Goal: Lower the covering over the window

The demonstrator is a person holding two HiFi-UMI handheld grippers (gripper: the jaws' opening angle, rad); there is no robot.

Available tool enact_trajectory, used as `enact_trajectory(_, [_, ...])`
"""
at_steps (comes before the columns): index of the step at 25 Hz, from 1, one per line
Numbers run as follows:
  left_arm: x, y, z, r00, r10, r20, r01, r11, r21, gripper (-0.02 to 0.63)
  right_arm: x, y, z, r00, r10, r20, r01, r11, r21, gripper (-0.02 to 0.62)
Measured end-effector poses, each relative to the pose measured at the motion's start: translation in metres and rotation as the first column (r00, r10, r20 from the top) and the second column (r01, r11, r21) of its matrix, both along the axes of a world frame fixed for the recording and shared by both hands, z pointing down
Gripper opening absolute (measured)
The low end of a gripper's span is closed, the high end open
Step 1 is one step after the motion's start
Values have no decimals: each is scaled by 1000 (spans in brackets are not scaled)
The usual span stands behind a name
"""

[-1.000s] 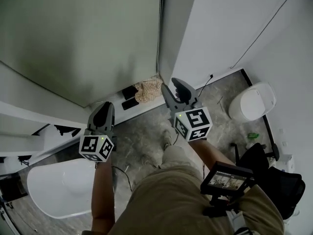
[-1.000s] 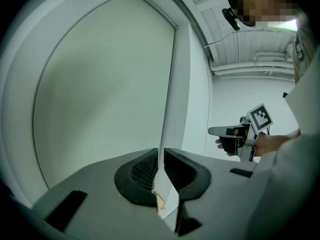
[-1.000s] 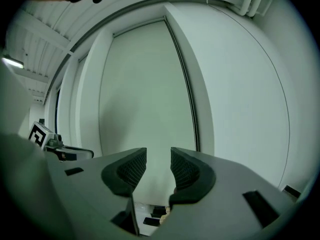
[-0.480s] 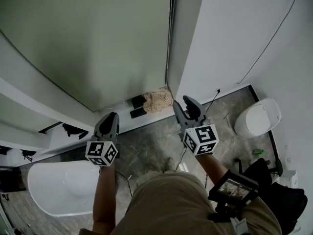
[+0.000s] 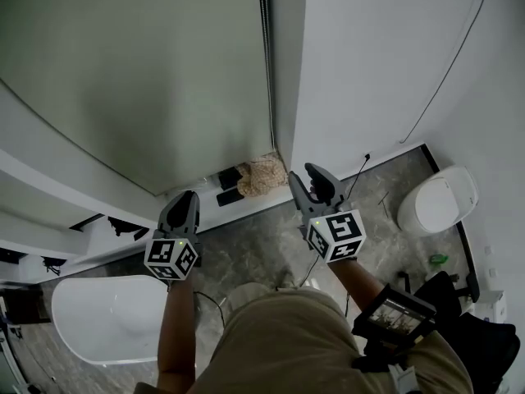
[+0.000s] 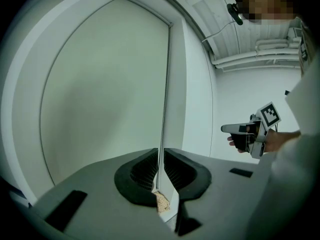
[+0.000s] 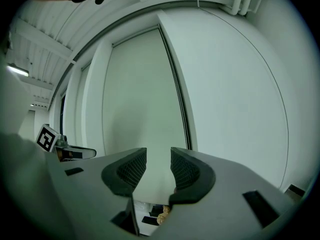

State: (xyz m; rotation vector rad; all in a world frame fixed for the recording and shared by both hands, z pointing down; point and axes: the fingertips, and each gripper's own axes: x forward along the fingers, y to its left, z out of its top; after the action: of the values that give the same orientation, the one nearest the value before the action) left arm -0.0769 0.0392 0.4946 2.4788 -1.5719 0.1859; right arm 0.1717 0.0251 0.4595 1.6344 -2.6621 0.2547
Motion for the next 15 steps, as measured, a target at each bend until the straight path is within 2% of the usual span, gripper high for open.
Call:
enact_trajectory(8, [6, 22, -7, 1000, 1, 3, -1, 1000, 12, 51, 5, -1, -1, 1000, 5, 4, -5, 1000, 4, 156])
enact_trajectory(15, [10, -1, -22, 999, 40, -20, -40, 999, 30, 51, 1, -18, -9, 1000, 28, -1, -28, 1000, 5, 156])
